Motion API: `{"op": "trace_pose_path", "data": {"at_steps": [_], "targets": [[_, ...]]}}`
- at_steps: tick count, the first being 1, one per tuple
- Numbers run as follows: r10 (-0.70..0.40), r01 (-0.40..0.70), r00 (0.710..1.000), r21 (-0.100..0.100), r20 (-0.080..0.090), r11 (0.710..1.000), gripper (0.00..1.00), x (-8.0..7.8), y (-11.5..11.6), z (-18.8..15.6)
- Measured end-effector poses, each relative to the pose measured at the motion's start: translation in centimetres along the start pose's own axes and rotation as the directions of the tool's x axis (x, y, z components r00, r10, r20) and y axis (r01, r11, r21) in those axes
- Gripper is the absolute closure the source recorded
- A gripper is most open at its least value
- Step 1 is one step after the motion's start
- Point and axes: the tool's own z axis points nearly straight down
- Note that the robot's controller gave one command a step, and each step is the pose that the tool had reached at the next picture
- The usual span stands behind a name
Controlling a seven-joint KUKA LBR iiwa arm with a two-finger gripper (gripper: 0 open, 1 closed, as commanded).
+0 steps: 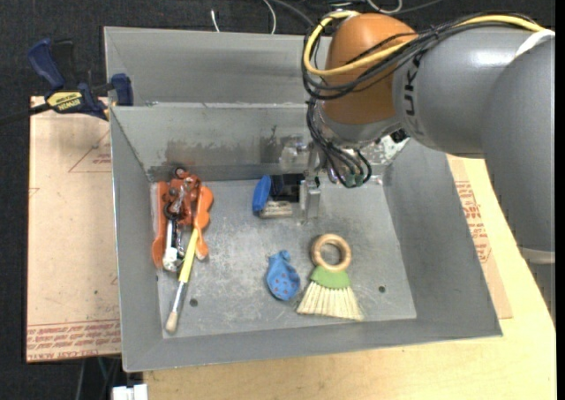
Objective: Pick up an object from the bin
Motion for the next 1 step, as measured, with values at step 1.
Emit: {"op": "trace_pose_path", "data": {"at_steps": [1], "targets": [[-0.021,0.021,1.0,0.001,0.013,1.0,0.0,-0.13,-3.34,6.43]]}}
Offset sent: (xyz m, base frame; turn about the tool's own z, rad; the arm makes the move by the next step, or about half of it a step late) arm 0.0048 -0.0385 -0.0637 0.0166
